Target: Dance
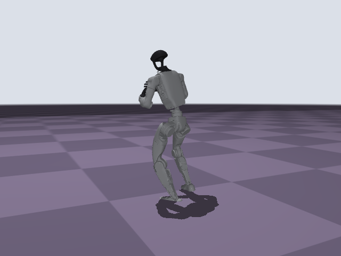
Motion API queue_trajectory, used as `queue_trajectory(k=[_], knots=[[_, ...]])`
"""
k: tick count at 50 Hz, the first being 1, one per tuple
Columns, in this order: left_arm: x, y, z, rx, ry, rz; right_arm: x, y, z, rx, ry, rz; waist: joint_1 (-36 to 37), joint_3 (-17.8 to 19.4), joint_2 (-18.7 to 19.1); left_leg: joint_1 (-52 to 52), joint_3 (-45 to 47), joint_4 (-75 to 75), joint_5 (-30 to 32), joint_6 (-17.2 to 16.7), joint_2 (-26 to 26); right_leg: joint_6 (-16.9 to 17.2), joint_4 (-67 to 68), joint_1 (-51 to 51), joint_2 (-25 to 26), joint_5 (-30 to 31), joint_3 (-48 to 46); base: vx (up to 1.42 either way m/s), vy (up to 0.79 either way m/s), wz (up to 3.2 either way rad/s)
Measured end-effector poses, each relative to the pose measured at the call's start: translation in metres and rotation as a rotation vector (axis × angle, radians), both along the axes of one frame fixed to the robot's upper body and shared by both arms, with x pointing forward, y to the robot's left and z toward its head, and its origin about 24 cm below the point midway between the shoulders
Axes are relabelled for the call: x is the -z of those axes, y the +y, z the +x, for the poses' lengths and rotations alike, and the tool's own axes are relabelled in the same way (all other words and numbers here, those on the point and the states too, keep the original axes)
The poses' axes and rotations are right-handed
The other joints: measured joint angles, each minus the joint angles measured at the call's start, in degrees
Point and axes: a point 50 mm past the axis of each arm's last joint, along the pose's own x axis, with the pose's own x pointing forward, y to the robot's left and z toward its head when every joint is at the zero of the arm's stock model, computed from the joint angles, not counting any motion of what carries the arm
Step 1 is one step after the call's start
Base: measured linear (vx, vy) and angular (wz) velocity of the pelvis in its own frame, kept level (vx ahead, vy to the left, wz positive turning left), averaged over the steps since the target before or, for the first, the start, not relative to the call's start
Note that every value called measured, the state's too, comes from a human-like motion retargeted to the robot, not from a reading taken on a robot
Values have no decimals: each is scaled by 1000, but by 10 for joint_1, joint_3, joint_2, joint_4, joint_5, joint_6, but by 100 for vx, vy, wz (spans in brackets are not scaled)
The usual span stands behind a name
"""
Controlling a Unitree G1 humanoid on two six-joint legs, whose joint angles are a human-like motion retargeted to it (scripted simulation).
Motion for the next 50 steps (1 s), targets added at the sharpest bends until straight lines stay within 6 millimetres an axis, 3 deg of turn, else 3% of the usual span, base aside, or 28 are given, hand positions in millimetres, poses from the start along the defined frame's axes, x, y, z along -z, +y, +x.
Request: queue_trajectory(k=[4,8,13,18,21,25,28,31,35,37,40,45,47,50], knots=[[17,-1,10,-20,60,62,-35,18,-14,-127,-106,120,39,-8,20,-71,12,150,-38,-30,96,-11,-30,50,4,11,-52,-8,-14,-63],[38,22,2,-92,151,81,-48,15,-23,-142,-146,256,61,-26,35,-68,49,216,-46,-60,191,-14,-79,103,20,10,-115,4,-21,-129],[51,46,-15,-204,224,48,-28,1,-25,-73,-49,328,18,-63,43,25,141,170,-36,-60,250,-8,-128,145,30,30,-169,18,-29,-147],[27,50,-14,-336,70,5,10,-11,-17,42,152,353,-35,-91,28,136,221,129,-30,-55,263,-32,-147,183,53,-42,-187,23,-39,-138],[10,53,-9,-447,-55,-15,27,-16,-16,123,231,377,-55,-95,26,179,249,184,17,-47,310,-61,-159,207,86,-97,-179,21,-40,-118],[5,53,-4,-534,-128,-18,26,-19,-18,190,202,405,-47,-75,38,171,232,349,98,-17,405,-83,-179,231,148,-127,-151,16,-32,-133],[15,47,0,-540,-105,4,6,-13,-21,179,92,425,0,-49,74,93,150,451,101,-18,449,-86,-205,234,224,-118,-117,13,-14,-200],[28,42,2,-534,-62,30,-16,-5,-26,133,-20,438,47,-37,92,10,86,472,72,-20,436,-75,-205,219,258,-108,-68,13,4,-187],[34,40,1,-529,-54,42,-28,4,-26,88,-73,445,92,-36,84,-80,24,376,46,-25,379,-52,-184,183,248,-113,-5,17,16,-131],[32,41,1,-535,-91,56,-20,6,-23,81,-41,422,104,-38,73,-100,-4,278,58,-35,335,-39,-177,167,229,-120,20,19,21,-82],[27,41,-1,-532,-169,104,7,8,-19,79,59,338,100,-49,63,-100,-45,115,101,-55,262,-20,-178,148,204,-127,51,19,24,-57],[25,33,-9,-450,-273,193,56,-6,-25,122,263,245,67,-77,85,-57,-59,1,128,-65,215,4,-217,142,211,-121,102,16,28,-53],[27,28,-13,-401,-292,238,63,-16,-29,169,287,259,44,-87,94,-55,-49,2,106,-59,213,16,-221,135,215,-114,122,9,23,-39],[37,23,-18,-324,-285,313,57,-31,-36,233,251,296,18,-102,99,-40,-32,-23,94,-54,208,35,-222,126,221,-94,148,4,13,-19]])
